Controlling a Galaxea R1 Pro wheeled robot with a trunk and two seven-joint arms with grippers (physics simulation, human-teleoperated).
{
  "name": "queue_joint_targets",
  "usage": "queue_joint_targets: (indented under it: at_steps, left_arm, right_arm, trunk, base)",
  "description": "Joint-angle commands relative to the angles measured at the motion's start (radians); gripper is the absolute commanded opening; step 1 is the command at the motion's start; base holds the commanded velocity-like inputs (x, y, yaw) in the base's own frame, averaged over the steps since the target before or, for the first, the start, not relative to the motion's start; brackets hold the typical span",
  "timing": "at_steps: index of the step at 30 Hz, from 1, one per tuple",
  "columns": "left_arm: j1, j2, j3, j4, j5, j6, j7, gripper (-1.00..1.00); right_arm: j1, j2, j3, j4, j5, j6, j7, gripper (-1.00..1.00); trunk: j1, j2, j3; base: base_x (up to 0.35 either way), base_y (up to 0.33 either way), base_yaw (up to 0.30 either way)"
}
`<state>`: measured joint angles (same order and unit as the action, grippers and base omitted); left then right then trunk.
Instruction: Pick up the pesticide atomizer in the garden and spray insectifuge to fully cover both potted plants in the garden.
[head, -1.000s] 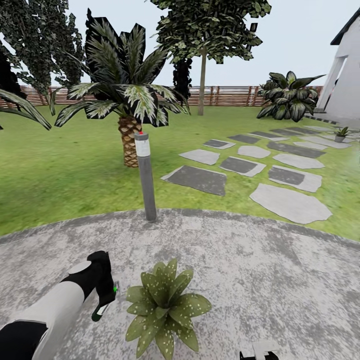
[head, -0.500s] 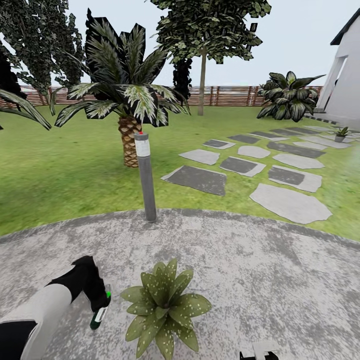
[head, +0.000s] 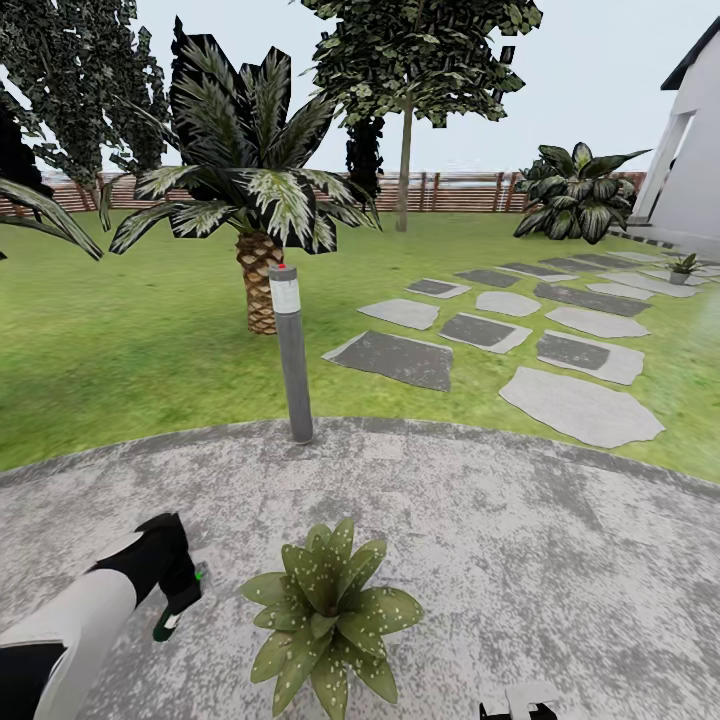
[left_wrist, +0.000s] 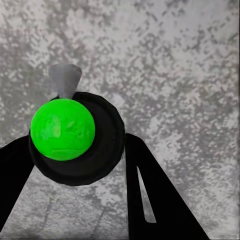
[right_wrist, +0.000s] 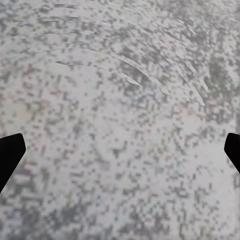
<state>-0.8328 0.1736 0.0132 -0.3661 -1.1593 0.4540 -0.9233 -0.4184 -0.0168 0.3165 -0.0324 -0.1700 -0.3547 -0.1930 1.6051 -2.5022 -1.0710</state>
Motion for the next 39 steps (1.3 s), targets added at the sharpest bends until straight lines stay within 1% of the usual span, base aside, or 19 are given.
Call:
queue_joint_targets:
  at_steps: [1, 5, 7, 12, 16, 19, 21, 23, 25, 26, 28, 32, 35, 39]
  left_arm:
    - [0.0, 0.0, 0.001, 0.006, -0.001, 0.01, -0.005, -1.0]
    - [0.0, -0.009, -0.001, 0.013, -0.003, 0.011, -0.003, -1.0]
    - [0.0, -0.004, -0.001, 0.016, -0.002, 0.011, -0.003, -1.0]
    - [0.041, 0.011, -0.002, 0.021, -0.003, 0.011, -0.001, -1.0]
    - [0.046, 0.005, -0.002, 0.012, -0.003, 0.012, 0.0, -1.0]
    - [0.038, -0.001, 0.0, 0.007, -0.003, 0.017, 0.0, -1.0]
    - [0.036, -0.004, 0.002, -0.015, -0.002, 0.02, 0.0, -1.0]
    - [0.036, -0.007, 0.003, -0.058, -0.002, 0.023, 0.0, -1.0]
    - [0.036, -0.007, 0.003, -0.1, -0.002, 0.05, 0.0, -1.0]
    - [0.036, -0.007, 0.003, -0.108, -0.002, 0.067, 0.0, -1.0]
    - [0.037, -0.006, 0.001, -0.114, -0.002, 0.08, 0.0, -1.0]
    - [0.039, -0.001, 0.004, -0.115, -0.002, 0.085, 0.003, -1.0]
    - [0.049, 0.008, 0.005, -0.101, -0.001, 0.084, 0.048, -1.0]
    - [0.056, 0.0, 0.004, -0.099, 0.008, 0.079, 0.057, -1.0]
  right_arm:
    - [0.0, 0.0, 0.009, 0.0, -0.009, -0.003, -0.002, 1.0]
    - [0.0, 0.0, 0.009, 0.0, -0.009, -0.003, -0.002, 1.0]
    - [0.0, 0.0, 0.009, 0.0, -0.009, -0.003, -0.002, 1.0]
    - [0.0, 0.0, 0.009, 0.0, -0.009, -0.003, -0.002, 1.0]
    - [0.0, 0.0, 0.009, 0.0, -0.009, -0.003, -0.002, 1.0]
    - [0.0, 0.0, 0.009, 0.0, -0.009, -0.003, -0.002, 1.0]
    - [0.0, 0.0, 0.009, 0.0, -0.009, -0.003, -0.002, 1.0]
    - [0.0, 0.0, 0.009, 0.0, -0.009, -0.003, -0.002, 1.0]
    - [0.0, 0.0, 0.009, 0.0, -0.009, -0.003, -0.002, 1.0]
    - [0.0, 0.0, 0.009, 0.0, -0.009, -0.003, -0.002, 1.0]
    - [0.0, 0.0, 0.009, 0.0, -0.009, -0.003, -0.002, 1.0]
    - [0.0, 0.0, 0.009, 0.0, -0.009, -0.003, -0.002, 1.0]
    - [0.0, 0.0, 0.009, 0.0, -0.009, -0.003, -0.002, 1.0]
    - [0.0, 0.0, 0.009, 0.0, -0.009, -0.003, -0.002, 1.0]
  trunk:
    - [0.0, 0.0, -0.001]
    - [0.0, 0.0, -0.001]
    - [0.0, 0.0, -0.001]
    - [0.0, 0.0, -0.001]
    - [0.0, 0.0, -0.001]
    - [0.0, 0.0, -0.001]
    - [0.0, 0.0, -0.001]
    - [0.0, 0.0, -0.001]
    - [0.0, 0.0, -0.001]
    - [0.0, 0.0, -0.001]
    - [0.0, 0.0, -0.001]
    - [0.0, 0.0, -0.001]
    - [0.0, 0.0, -0.001]
    - [0.0, 0.0, -0.001]
  base:
    - [0.0, 0.0, 0.0]
    - [0.0, 0.0, 0.0]
    - [0.0, 0.0, 0.0]
    - [0.0, 0.0, 0.0]
    - [0.0, 0.0, 0.0]
    - [0.0, 0.0, 0.0]
    - [0.0, 0.0, 0.0]
    - [0.0, 0.0, 0.0]
    - [0.0, 0.0, 0.0]
    - [0.0, 0.0, 0.0]
    - [0.0, 0.0, 0.0]
    - [0.0, 0.0, 0.0]
    - [0.0, 0.0, 0.0]
    - [0.0, 0.0, 0.0]
